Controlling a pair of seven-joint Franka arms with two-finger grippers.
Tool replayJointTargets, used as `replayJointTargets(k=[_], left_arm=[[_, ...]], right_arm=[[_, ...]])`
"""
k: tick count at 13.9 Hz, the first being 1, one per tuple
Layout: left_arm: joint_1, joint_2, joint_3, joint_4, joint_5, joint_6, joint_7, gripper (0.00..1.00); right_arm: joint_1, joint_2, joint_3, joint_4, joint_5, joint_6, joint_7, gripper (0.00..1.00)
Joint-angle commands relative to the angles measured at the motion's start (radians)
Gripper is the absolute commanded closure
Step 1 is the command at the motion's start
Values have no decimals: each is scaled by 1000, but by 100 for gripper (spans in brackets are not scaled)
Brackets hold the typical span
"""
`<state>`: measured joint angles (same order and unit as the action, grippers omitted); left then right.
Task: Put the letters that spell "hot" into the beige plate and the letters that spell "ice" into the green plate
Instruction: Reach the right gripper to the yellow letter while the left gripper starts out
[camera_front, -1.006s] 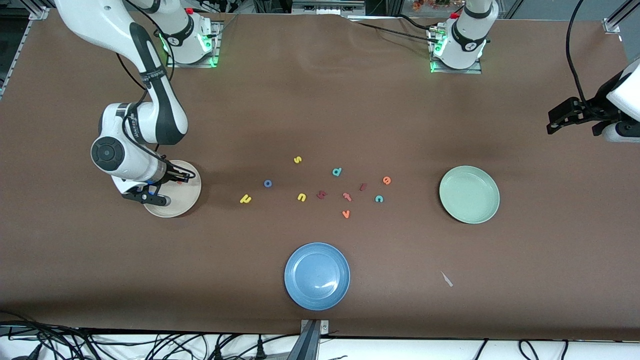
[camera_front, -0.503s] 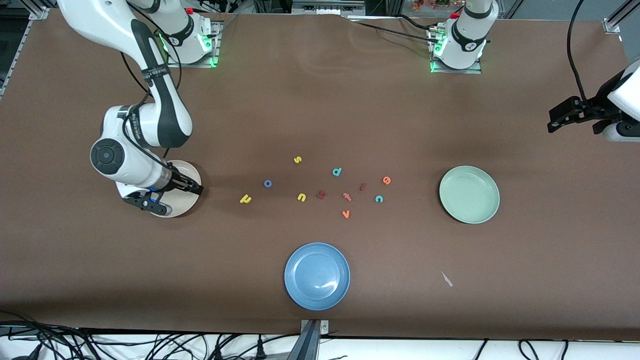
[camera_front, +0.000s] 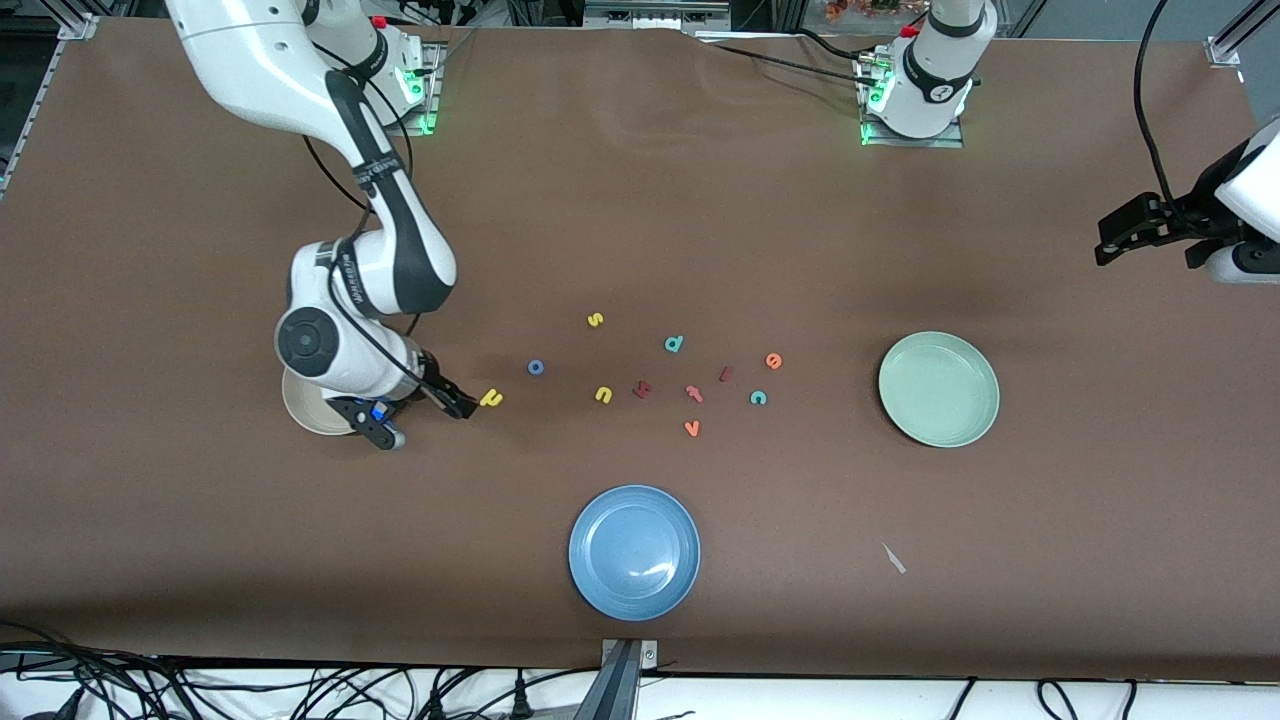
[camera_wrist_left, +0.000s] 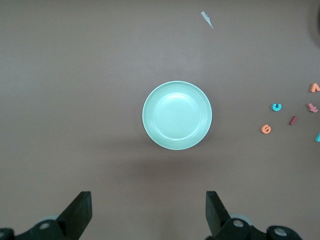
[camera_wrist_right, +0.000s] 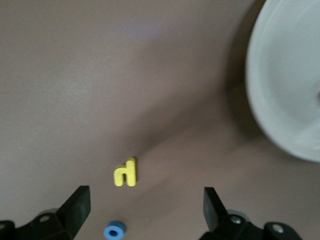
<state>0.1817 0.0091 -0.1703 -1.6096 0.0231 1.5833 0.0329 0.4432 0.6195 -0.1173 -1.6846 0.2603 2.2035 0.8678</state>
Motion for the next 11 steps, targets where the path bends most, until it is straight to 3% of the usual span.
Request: replayJointTargets(k=[1, 8, 11], left_arm=[[7, -1, -6, 13, 6, -17, 25, 0], [-10, -1, -20, 14, 6, -31, 25, 0], [-56, 34, -80, 14, 17, -45, 15, 0]], right_arm=[[38, 52, 2, 40, 8, 24, 92, 0], [58, 98, 2, 40, 5, 93, 117, 0], [58, 111, 2, 40, 4, 113, 112, 1]])
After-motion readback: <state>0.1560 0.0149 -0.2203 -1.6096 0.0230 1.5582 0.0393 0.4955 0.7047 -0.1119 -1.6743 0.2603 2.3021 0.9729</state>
